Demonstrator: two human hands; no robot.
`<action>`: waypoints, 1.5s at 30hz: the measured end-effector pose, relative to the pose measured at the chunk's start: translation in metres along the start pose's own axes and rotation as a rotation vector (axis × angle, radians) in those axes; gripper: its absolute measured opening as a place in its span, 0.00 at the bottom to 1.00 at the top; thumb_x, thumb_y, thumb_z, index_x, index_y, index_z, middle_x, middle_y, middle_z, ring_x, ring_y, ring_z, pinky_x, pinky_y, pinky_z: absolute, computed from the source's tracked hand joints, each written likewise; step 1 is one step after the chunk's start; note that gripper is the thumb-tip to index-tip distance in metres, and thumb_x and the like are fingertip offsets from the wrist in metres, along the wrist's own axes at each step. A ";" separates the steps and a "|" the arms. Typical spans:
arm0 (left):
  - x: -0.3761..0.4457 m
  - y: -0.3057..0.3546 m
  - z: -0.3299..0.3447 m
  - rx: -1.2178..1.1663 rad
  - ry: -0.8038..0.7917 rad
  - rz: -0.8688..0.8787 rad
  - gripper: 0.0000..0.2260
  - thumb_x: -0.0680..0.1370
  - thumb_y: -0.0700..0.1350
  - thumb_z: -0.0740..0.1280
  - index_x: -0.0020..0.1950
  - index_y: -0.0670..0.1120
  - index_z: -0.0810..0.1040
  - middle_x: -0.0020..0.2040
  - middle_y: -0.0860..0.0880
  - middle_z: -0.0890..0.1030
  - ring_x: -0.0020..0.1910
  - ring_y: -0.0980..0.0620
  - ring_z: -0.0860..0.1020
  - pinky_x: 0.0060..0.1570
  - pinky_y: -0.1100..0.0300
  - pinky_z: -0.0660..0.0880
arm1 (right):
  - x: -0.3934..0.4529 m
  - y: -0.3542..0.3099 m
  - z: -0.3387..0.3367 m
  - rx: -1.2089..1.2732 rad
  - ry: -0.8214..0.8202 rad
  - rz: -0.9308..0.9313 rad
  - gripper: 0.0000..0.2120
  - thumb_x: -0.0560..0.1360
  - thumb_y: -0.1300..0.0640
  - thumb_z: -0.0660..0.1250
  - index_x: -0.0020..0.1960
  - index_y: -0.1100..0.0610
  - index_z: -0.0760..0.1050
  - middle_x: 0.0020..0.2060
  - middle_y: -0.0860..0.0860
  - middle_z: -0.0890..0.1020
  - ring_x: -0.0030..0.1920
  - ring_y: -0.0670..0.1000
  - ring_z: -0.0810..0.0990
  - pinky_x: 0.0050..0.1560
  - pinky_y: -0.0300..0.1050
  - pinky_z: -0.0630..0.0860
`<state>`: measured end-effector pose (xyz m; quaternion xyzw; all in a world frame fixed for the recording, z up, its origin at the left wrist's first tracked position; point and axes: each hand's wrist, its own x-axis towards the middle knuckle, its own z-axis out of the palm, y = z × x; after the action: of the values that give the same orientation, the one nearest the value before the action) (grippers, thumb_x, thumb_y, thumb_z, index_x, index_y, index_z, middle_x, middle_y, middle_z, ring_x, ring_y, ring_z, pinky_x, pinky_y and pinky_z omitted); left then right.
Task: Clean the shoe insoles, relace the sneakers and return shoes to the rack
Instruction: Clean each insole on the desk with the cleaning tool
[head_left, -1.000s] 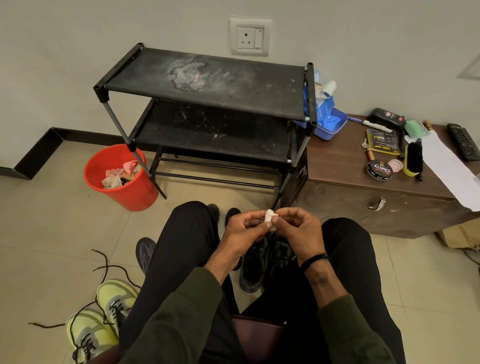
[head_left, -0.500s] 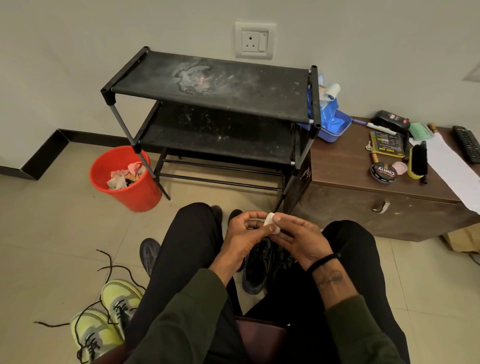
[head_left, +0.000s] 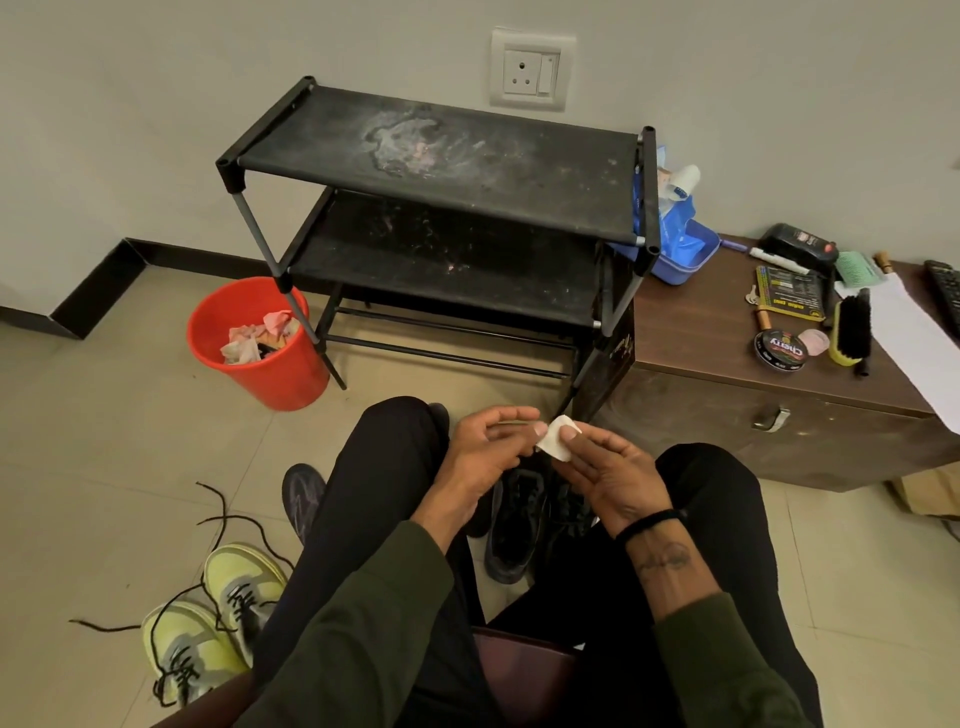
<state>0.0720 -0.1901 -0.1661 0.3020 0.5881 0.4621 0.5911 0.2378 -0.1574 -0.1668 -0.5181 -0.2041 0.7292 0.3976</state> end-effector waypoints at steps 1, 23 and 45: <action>-0.001 -0.002 0.001 0.029 -0.027 0.007 0.12 0.76 0.48 0.76 0.59 0.51 0.84 0.50 0.50 0.87 0.50 0.53 0.84 0.55 0.56 0.80 | 0.000 0.000 0.000 -0.022 0.005 -0.010 0.12 0.71 0.65 0.75 0.54 0.65 0.82 0.50 0.63 0.86 0.47 0.56 0.87 0.49 0.47 0.84; -0.001 -0.011 0.006 0.001 0.036 -0.042 0.16 0.73 0.43 0.79 0.59 0.49 0.83 0.50 0.50 0.87 0.48 0.57 0.84 0.46 0.61 0.77 | -0.004 0.003 0.003 -0.039 -0.046 -0.043 0.18 0.67 0.66 0.76 0.56 0.66 0.79 0.56 0.65 0.83 0.56 0.60 0.84 0.56 0.49 0.82; 0.070 0.006 -0.150 0.038 0.467 -0.128 0.15 0.78 0.44 0.73 0.64 0.43 0.79 0.52 0.46 0.84 0.45 0.51 0.83 0.36 0.64 0.79 | 0.015 0.010 0.065 0.040 -0.135 0.068 0.14 0.73 0.71 0.70 0.58 0.63 0.79 0.50 0.63 0.85 0.51 0.63 0.86 0.49 0.49 0.84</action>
<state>-0.0837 -0.1523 -0.2087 0.1602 0.7354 0.4700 0.4611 0.1722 -0.1440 -0.1578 -0.4665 -0.1980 0.7794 0.3684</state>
